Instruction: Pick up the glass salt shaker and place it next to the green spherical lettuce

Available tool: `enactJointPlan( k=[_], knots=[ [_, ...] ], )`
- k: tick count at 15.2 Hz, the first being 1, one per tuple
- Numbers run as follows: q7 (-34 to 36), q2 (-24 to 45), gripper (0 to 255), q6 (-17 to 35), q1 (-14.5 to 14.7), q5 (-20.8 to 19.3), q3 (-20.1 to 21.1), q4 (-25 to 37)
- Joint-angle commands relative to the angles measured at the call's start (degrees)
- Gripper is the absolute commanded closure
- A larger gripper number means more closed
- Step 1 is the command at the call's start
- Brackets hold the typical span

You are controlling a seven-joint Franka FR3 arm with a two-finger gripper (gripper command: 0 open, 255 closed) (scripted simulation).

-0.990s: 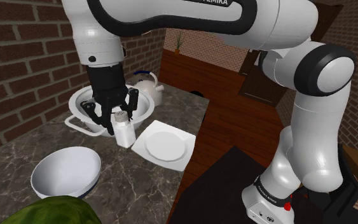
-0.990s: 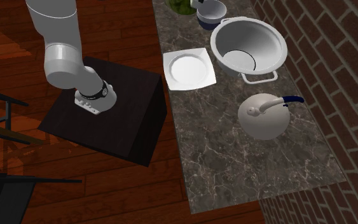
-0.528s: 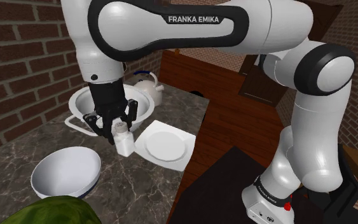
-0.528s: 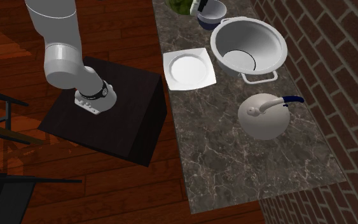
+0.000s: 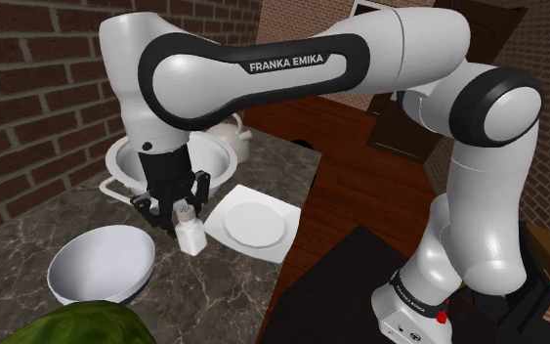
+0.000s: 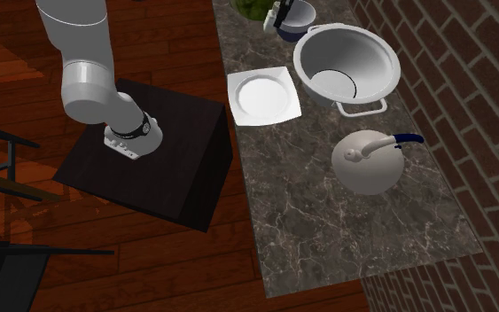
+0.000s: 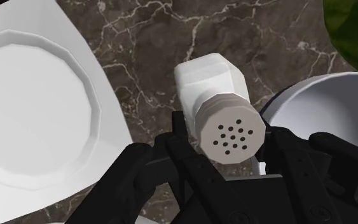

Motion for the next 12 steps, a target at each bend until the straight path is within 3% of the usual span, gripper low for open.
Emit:
enactJointPlan(
  k=[1,12],
  knots=[
    [-0.06,0.41,255,1.37,0.02,-0.11,-0.06,-0.96],
    [-0.38,2.82,255,8.71,0.12,-0.74,-0.43,-5.99]
  ],
)
